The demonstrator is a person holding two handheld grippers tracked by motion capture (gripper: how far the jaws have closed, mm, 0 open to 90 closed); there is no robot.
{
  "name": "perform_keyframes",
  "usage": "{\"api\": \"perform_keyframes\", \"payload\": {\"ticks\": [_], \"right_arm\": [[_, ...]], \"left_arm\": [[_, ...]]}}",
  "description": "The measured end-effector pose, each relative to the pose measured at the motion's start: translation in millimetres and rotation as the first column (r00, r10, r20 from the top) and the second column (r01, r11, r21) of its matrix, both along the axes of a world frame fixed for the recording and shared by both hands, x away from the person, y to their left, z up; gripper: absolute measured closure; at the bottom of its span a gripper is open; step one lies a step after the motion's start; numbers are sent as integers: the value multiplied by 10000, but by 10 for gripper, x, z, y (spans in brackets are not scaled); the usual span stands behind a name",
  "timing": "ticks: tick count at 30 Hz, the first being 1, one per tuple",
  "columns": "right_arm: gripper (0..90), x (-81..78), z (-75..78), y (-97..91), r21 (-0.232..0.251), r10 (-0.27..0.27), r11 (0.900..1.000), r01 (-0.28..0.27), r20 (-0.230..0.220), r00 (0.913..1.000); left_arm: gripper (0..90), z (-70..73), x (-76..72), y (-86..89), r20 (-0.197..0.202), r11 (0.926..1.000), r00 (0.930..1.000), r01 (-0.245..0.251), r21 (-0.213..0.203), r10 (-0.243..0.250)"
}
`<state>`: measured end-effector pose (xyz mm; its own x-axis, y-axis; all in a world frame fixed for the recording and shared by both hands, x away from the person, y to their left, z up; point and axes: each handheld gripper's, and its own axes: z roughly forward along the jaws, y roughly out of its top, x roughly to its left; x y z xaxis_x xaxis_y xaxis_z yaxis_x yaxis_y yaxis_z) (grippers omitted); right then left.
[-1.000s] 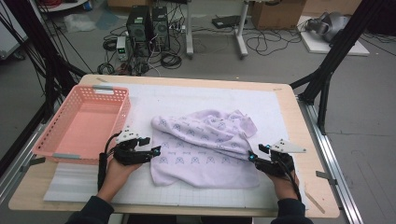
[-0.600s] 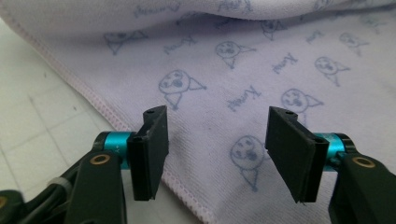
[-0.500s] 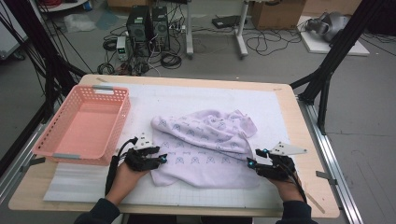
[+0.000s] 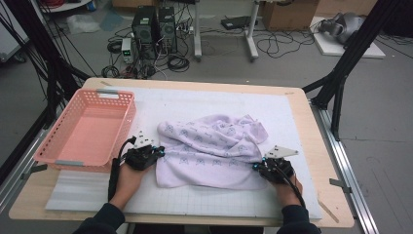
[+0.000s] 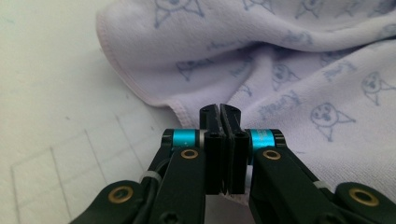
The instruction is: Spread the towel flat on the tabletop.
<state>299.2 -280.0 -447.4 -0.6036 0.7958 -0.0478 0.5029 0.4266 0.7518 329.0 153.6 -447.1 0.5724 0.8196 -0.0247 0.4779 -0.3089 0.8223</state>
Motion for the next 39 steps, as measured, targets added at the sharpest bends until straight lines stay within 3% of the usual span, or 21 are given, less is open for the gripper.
{"api": "perform_keyframes", "payload": {"ticks": [4, 5, 7, 8, 9, 12, 14, 18, 23, 25, 27, 29, 31, 33, 34, 36, 39], "right_arm": [[797, 102, -7, 15, -569, -928, 9938, 958, 535, 9943], [770, 114, -15, 18, -510, -1108, 9922, 1137, 565, 9922], [659, 106, -8, 6, -462, -1426, 9883, 1454, 581, 9881], [616, 91, 3, -20, -348, -1440, 9886, 1462, 590, 9878], [592, 64, 19, -57, -113, -1465, 9890, 1475, 667, 9870], [522, -35, 84, -186, 482, -1640, 9859, 1604, 831, 9830], [494, -102, 125, -270, 711, -1741, 9833, 1678, 941, 9802], [456, -218, 160, -390, 1135, -1843, 9780, 1753, 746, 9800], [412, -352, 107, -360, 979, -1649, 9823, 1598, 460, 9852], [391, -396, 65, -314, 723, -1537, 9859, 1510, 337, 9875], [378, -438, 28, -261, 360, -1542, 9875, 1534, 196, 9879], [353, -461, -20, -214, -110, -1636, 9865, 1636, -40, 9865], [375, -488, -30, -213, 132, -2007, 9795, 2009, -114, 9796], [513, -514, -39, -215, 514, -1879, 9806, 1891, -263, 9818], [615, -531, -42, -208, 542, -1806, 9819, 1815, -209, 9833], [824, -595, -34, -173, 668, -1435, 9871, 1452, -296, 9892], [849, -685, -9, -164, 475, -1297, 9902, 1313, -367, 9909]], "left_arm": [[880, -4, 150, -79, -34, 9994, 9994, -339, -84, 339], [869, -7, 155, -96, 4, 9988, 9990, -456, -180, 456], [722, 3, 140, -86, -151, 9973, 9986, -508, -522, 501], [594, 12, 116, -68, -247, 9964, 9988, -443, -721, 427], [549, 25, 80, -44, -239, 9965, 9993, -309, -777, 292], [476, 68, -52, 49, -45, 9960, 10000, 49, -895, -53], [462, 74, -120, 107, -142, 9930, 9992, 363, -1123, -381], [447, 37, -237, 147, -402, 9881, 9972, 562, -1434, -626], [374, -39, -344, 141, -979, 9810, 9907, 755, -1789, -942], [351, -49, -385, 115, -1051, 9837, 9889, 876, -1570, -1048], [351, -52, -421, 86, -1143, 9834, 9872, 931, -1560, -1116], [417, -50, -453, 25, -1006, 9932, 9909, 810, -834, -893], [546, -47, -502, -28, -568, 9987, 9971, 512, 1, -511], [701, -43, -524, -20, -548, 9964, 9949, 849, 54, -844], [829, -46, -552, -26, -525, 9949, 9935, 1004, -70, -1007], [865, -44, -605, -22, -512, 9957, 9944, 924, -66, -927], [868, -47, -675, 65, -875, 9945, 9919, 868, -593, -918]]}}
